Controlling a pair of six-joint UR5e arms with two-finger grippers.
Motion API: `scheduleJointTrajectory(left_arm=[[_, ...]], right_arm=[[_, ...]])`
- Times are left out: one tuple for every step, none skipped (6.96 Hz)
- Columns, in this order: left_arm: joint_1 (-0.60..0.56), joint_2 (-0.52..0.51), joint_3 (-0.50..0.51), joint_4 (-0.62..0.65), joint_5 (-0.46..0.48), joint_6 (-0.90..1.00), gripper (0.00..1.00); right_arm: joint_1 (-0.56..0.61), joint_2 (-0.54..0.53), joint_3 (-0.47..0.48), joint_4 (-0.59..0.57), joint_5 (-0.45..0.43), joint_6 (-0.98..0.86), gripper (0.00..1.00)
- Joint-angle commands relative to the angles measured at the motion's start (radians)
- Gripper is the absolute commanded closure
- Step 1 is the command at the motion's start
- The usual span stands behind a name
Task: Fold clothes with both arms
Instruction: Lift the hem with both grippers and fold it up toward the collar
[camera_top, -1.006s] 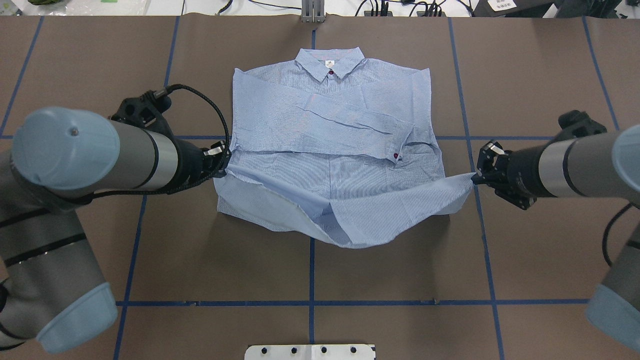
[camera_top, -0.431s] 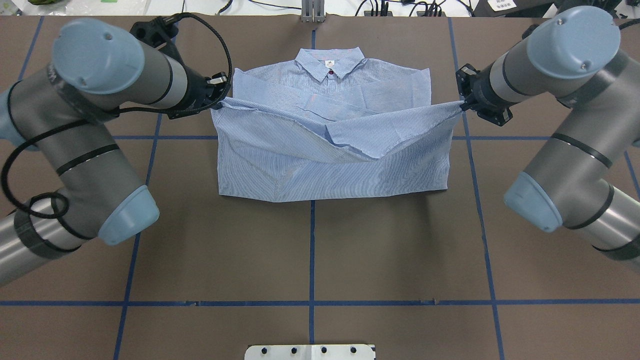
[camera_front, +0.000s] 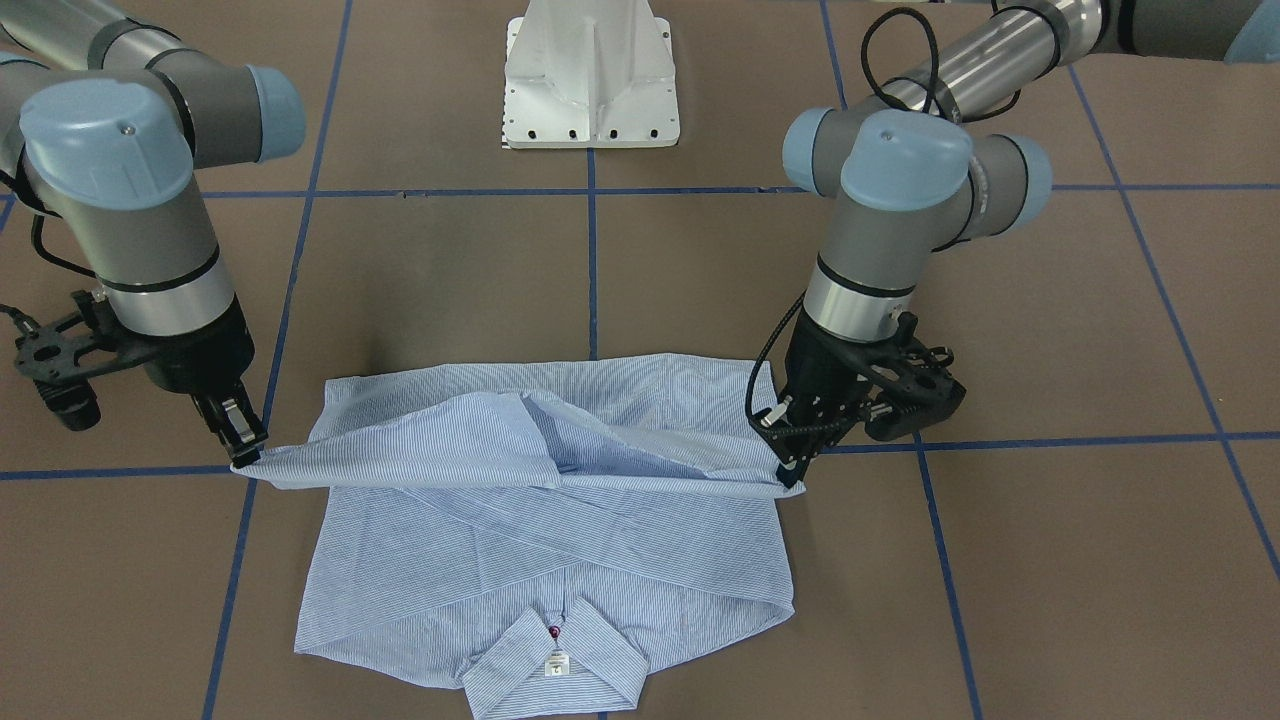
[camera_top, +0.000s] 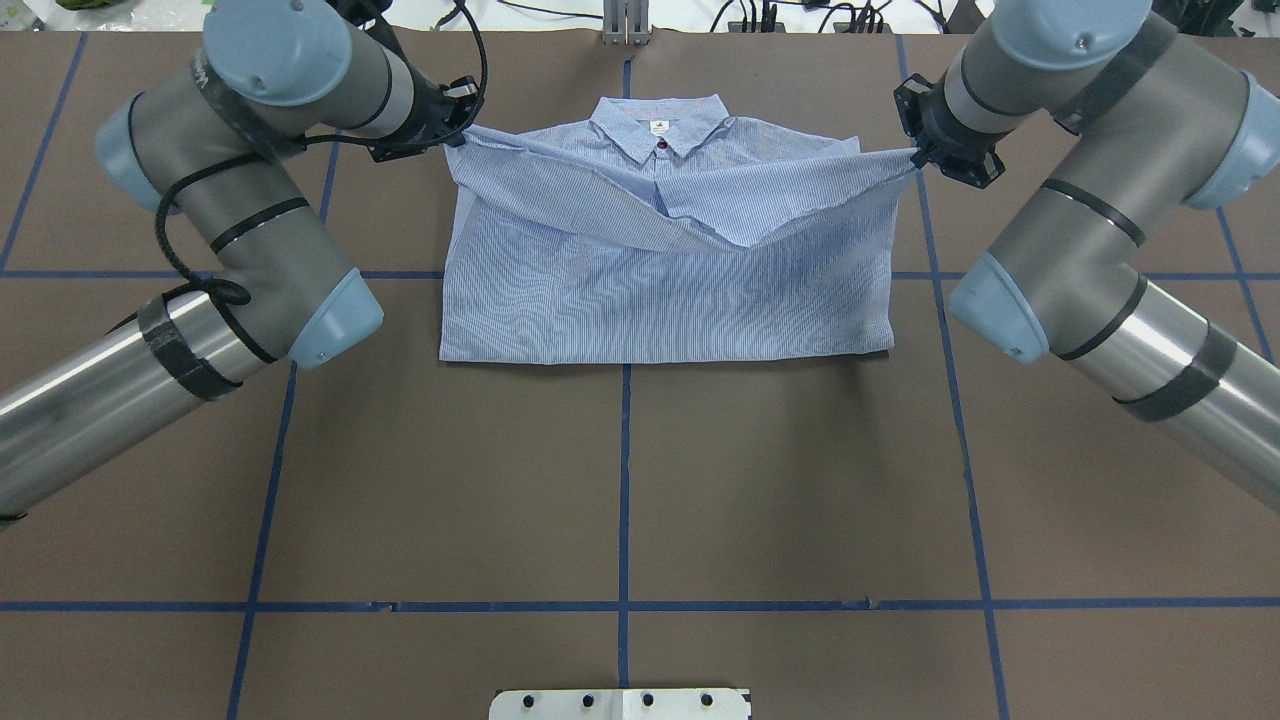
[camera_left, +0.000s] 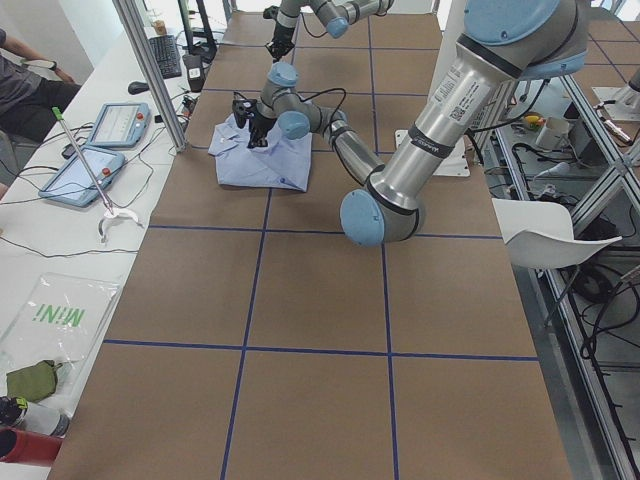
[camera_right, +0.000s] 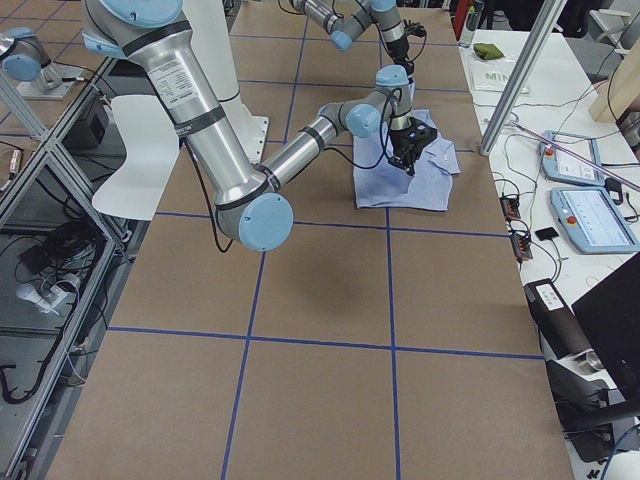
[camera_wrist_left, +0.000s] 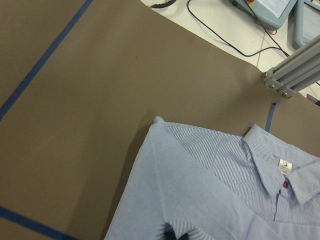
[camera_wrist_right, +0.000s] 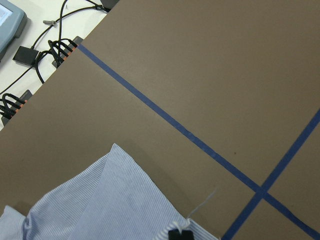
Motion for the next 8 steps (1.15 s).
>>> scheduleJointTrajectory(left_arm=[[-0.028, -0.089, 0.244, -0.153, 0.005, 0.021, 1.00], [-0.029, -0.112, 0.302, -0.199, 0.029, 0.021, 1.00], [-0.029, -0.135, 0.347, -0.204, 0.063, 0.033, 1.00], [-0.028, -0.148, 0.373, -0.225, 0.065, 0.035, 1.00], [-0.028, -0.154, 0.428, -0.295, 0.065, 0.035, 1.00], [-0.029, -0.158, 0.439, -0.299, 0.065, 0.054, 0.58], [-0.043, -0.158, 0.438, -0.299, 0.063, 0.073, 0.45], [-0.051, -0.157, 0.438, -0.299, 0.063, 0.074, 0.42]], right_arm=[[0.017, 0.086, -0.181, 0.082, -0.002, -0.040, 1.00], [0.017, 0.130, -0.277, 0.119, -0.003, -0.044, 1.00], [0.017, 0.153, -0.366, 0.195, -0.003, -0.046, 1.00], [0.016, 0.155, -0.430, 0.264, -0.005, -0.046, 1.00], [0.014, 0.163, -0.460, 0.285, -0.006, -0.047, 1.00], [0.014, 0.166, -0.460, 0.285, -0.006, -0.046, 0.67], [0.014, 0.181, -0.469, 0.285, -0.006, -0.046, 0.52], [0.016, 0.183, -0.469, 0.285, -0.008, -0.047, 0.47]])
